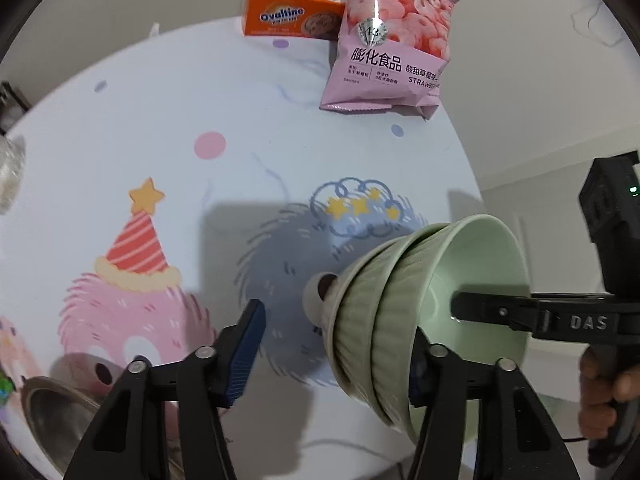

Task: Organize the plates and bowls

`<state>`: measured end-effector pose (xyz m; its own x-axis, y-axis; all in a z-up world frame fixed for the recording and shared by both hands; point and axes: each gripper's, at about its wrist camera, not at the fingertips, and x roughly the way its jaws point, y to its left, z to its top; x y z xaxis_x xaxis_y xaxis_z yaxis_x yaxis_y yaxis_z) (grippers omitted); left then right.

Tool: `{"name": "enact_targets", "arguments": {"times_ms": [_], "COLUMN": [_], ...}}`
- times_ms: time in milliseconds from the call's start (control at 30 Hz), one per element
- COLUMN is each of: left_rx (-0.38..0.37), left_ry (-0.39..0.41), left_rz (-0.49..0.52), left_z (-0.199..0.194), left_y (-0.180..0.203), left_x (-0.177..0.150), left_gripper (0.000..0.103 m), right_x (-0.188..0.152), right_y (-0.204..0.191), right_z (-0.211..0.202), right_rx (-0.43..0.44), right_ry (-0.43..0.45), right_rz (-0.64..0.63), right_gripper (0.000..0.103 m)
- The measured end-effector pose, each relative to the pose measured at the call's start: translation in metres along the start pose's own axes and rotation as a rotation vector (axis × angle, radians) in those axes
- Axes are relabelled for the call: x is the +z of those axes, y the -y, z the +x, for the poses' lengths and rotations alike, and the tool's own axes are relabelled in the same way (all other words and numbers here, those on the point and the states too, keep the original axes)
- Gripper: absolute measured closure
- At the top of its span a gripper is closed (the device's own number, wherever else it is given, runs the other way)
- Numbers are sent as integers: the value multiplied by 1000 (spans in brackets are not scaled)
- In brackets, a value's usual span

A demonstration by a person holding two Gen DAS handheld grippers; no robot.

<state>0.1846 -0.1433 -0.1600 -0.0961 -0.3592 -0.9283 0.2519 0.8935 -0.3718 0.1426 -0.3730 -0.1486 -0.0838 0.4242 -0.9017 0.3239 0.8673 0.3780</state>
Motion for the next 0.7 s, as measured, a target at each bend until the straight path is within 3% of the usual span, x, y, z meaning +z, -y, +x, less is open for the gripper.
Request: {"name": "enact_targets", "arguments": {"times_ms": [67,100,133,200,300,367,500,600,700], "left_rx": [-14,5,48,79,35,43,70,65,78], "left_ry": [-7,-7,-6,-5,-19,-28,-38,-54,-64], "left_rz": [24,41,73,91,68,82,101,102,116], "left_z": [-1,-1,0,0,1,2,4,4,6], "left_y": [9,15,23,27,21,23,29,29,33], "left_x": [0,0,-1,-3,-1,1,4,7,11], "left_gripper": [80,84,86,88,88,88,89,88,88], "right_x": [0,-1,-1,-3,-5,-8,-16,-16,-16], "right_y": [0,-1,-2,-2,-2,-3,-12,-5,-9], "right_z": [-1,-2,-2,-3,6,8,2,-4,-6], "right_rx": [-7,-31,-67,-74,-28,35,6,27,-6], "right_ry": [-1,1,4,16,-2,40,101,100,96], "right_rz": [12,14,16,21,40,43,-13,-15,-73], "right_gripper": [69,57,46,41,39,51,58,72,76]}}
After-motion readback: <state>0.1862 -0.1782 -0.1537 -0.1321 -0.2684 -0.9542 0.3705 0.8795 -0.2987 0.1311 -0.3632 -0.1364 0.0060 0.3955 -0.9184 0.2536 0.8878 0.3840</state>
